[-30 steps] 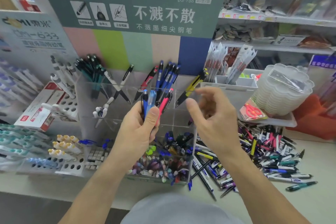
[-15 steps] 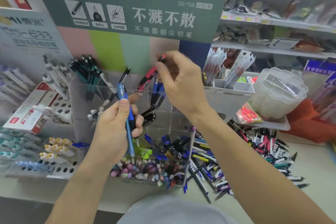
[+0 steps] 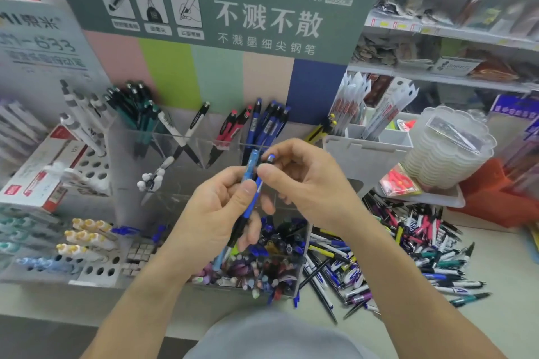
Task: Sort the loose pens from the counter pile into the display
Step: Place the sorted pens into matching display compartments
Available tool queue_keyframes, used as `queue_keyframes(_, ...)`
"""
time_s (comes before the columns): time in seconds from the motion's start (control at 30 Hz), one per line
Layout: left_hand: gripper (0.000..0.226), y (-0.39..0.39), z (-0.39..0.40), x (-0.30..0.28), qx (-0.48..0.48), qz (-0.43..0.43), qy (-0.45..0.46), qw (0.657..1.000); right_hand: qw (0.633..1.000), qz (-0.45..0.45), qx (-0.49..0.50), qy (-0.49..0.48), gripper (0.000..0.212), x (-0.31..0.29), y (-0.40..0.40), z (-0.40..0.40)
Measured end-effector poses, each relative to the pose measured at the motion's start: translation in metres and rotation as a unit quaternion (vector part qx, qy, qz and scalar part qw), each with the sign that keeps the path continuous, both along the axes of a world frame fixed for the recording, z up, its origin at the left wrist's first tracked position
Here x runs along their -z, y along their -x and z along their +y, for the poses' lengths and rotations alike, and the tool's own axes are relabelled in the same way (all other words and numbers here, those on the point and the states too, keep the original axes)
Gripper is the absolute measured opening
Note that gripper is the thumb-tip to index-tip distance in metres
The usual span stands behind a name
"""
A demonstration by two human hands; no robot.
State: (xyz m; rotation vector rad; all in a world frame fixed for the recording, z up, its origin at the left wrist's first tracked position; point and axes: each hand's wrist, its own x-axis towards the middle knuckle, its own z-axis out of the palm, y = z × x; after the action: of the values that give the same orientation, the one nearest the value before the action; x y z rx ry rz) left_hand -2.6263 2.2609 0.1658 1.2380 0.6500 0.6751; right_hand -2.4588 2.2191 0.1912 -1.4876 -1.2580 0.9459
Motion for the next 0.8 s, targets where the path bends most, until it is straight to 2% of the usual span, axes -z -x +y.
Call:
queue_keyframes(0.07,0.030,-0.002,0.002,-0.001,-0.021,0.014,0.011,1.000,0.997,0.065,0.030,-0.026,0.008,-0.008,-0.009,-0.005)
queue_keyframes(0.13,0.028,-0.002,0.005,0.000,-0.073,0.030,0.030,0.996,0.983,0.087,0.111,-0.119,0.009,-0.019,-0.016,-0.004)
queue_keyframes(0.23,0.029,-0.002,0.006,0.002,-0.124,0.034,0.059,0.990,0.941,0.015,0.218,-0.257,0.012,-0.025,-0.024,0.011)
queue_keyframes(0.27,0.030,-0.003,0.006,0.002,-0.129,0.019,0.076,0.989,0.935,-0.019,0.224,-0.275,0.014,-0.023,-0.026,0.018)
queue_keyframes(0.33,0.029,-0.005,0.005,-0.002,-0.129,-0.009,0.088,0.988,0.944,-0.101,0.198,-0.244,0.015,-0.014,-0.028,0.033)
queue_keyframes(0.4,0.027,-0.008,0.004,-0.007,-0.131,0.006,0.035,0.991,0.945,-0.188,0.179,-0.200,0.025,-0.007,-0.027,0.038)
queue_keyframes(0.47,0.020,-0.010,0.002,-0.012,-0.147,0.027,-0.042,0.988,0.928,-0.220,0.205,-0.219,0.028,-0.003,-0.022,0.033)
queue_keyframes(0.53,0.023,-0.011,0.002,-0.016,-0.176,0.036,-0.101,0.979,0.935,-0.172,0.201,-0.236,0.016,-0.001,-0.013,0.020)
queue_keyframes(0.63,0.022,-0.010,0.000,-0.018,-0.166,0.066,-0.181,0.967,0.986,-0.025,0.080,-0.143,0.008,0.003,0.003,0.001)
queue_keyframes(0.73,0.023,0.000,-0.004,-0.009,-0.141,0.107,-0.257,0.950,0.993,-0.027,0.029,-0.115,0.005,0.014,0.015,-0.010)
queue_keyframes(0.8,0.037,0.017,-0.004,0.007,-0.146,0.185,-0.338,0.911,0.994,-0.010,0.032,-0.108,0.002,0.023,0.020,-0.015)
